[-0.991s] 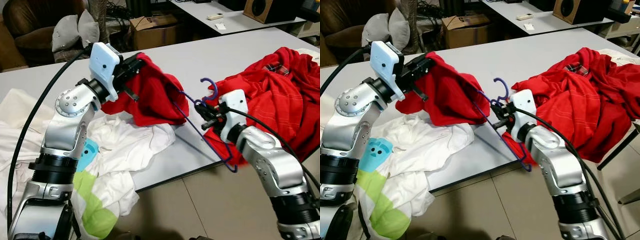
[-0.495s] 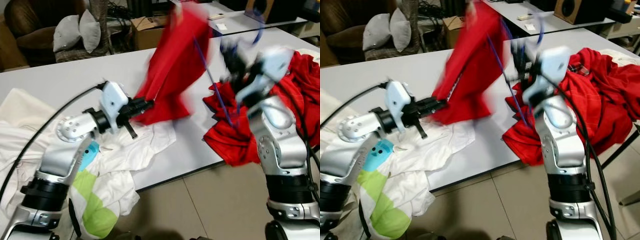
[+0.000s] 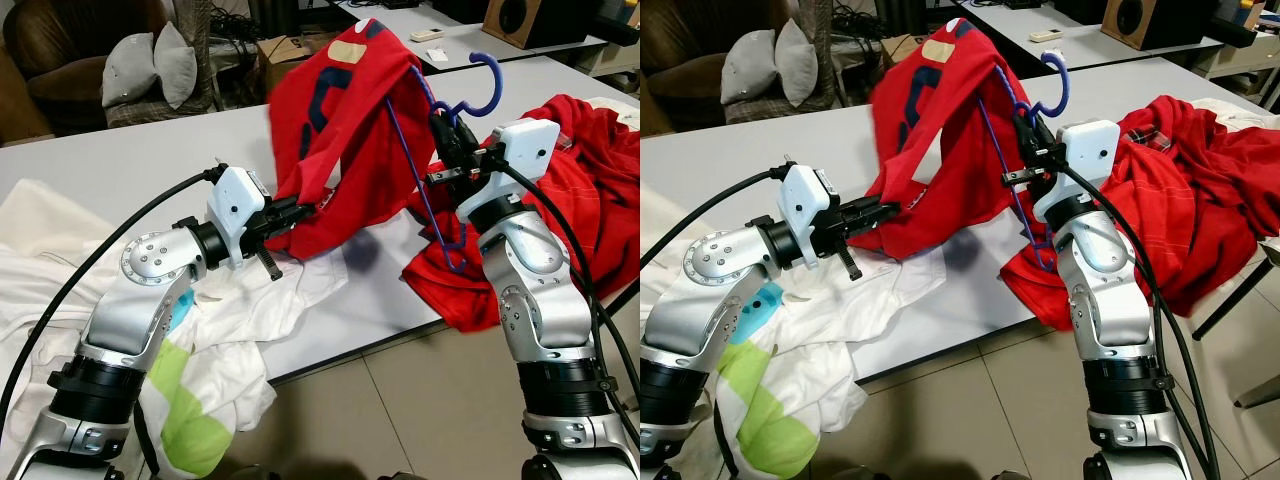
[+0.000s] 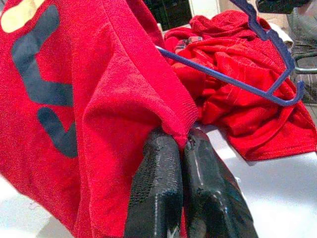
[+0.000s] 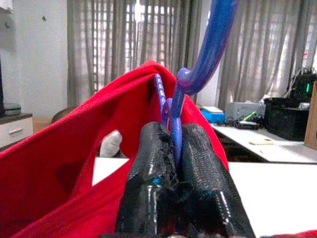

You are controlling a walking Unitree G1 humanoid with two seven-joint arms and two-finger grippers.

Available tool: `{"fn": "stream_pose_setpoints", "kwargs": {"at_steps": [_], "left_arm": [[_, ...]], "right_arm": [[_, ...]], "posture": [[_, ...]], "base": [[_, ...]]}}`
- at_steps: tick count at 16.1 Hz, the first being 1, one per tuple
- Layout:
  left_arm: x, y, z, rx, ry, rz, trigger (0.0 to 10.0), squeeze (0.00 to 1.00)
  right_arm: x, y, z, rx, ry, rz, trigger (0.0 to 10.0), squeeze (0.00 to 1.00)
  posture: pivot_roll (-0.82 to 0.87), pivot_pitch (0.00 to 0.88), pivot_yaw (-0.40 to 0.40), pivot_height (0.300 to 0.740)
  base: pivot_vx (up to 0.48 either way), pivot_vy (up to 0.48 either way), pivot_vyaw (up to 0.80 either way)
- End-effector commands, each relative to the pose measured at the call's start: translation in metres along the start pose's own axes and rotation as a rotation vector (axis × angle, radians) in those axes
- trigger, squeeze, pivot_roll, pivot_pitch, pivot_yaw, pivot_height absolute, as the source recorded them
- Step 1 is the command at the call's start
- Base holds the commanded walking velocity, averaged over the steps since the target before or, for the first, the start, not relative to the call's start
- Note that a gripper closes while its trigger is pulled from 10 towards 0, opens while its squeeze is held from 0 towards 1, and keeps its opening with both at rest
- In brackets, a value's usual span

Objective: Hang hanger

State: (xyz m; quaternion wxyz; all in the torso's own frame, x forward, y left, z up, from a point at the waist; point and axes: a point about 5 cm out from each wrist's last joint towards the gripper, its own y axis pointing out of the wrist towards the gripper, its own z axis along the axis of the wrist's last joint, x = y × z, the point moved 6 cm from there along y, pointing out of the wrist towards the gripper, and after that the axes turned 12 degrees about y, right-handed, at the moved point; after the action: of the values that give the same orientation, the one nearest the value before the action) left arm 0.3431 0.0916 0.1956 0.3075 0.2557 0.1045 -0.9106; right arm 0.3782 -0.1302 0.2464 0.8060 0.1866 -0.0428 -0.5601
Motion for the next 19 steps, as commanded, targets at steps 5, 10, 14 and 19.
{"fn": "stream_pose_setpoints", "kwargs": {"at_steps": [5,10,14,19], "left_arm": [[0.003,-0.001,-0.001,-0.021,0.019,-0.016,0.0,0.00],[0.019,-0.001,-0.004,-0.040,0.002,-0.093,0.0,0.00],[0.020,-0.004,-0.014,-0.101,0.018,-0.078,0.0,0.00],[-0.007,-0.001,-0.035,-0.215,-0.012,0.134,0.0,0.00]], "right_arm": [[-0.001,0.002,0.000,0.004,-0.008,0.005,10.0,0.00],[0.013,-0.037,-0.099,-0.518,0.031,-0.063,10.0,0.00],[0.000,-0.061,-0.101,-0.573,0.145,-0.096,10.0,0.00],[-0.035,-0.100,-0.092,-0.630,0.225,-0.121,10.0,0.00]], "posture": [[-0.07,0.000,0.048,0.740],[-0.07,0.000,0.046,0.740],[-0.07,0.000,0.047,0.740],[-0.08,0.000,0.068,0.740]], "base": [[0.000,0.000,0.00],[0.000,0.000,0.00],[0.000,0.000,0.00],[0.000,0.000,0.00]]}}
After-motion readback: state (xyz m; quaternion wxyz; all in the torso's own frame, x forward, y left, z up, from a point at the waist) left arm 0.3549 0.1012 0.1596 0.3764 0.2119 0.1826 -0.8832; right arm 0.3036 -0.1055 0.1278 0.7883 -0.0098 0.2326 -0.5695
